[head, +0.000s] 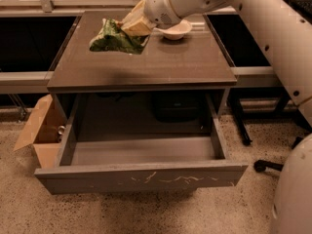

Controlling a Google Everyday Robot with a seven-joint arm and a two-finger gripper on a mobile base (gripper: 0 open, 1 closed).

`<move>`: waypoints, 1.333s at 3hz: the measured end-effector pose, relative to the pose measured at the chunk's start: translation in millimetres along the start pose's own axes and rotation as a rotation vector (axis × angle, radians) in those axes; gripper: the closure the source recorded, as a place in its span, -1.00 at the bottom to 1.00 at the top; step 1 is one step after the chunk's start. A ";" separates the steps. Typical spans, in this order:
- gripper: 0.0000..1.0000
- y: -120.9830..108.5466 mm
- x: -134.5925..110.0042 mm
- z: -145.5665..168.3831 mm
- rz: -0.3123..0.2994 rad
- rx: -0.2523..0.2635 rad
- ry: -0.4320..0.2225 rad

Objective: Place green jalapeno chip bag into top drawer

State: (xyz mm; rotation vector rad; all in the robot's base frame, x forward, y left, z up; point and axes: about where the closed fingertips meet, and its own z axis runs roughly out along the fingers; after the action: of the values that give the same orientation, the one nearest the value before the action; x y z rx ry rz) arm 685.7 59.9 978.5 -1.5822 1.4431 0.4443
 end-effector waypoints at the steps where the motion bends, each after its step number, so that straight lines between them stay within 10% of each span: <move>1: 1.00 -2.2 4.5 6.1 0.007 -0.001 0.013; 4: 1.00 116.4 9.0 -14.3 -0.086 -0.275 -0.110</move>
Offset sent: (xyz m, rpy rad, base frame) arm -0.0396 0.0118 -0.0153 0.0090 0.0620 0.2424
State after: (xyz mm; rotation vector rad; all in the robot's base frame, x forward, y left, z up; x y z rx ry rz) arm 576.6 55.8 934.8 -1.7989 1.2655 0.6918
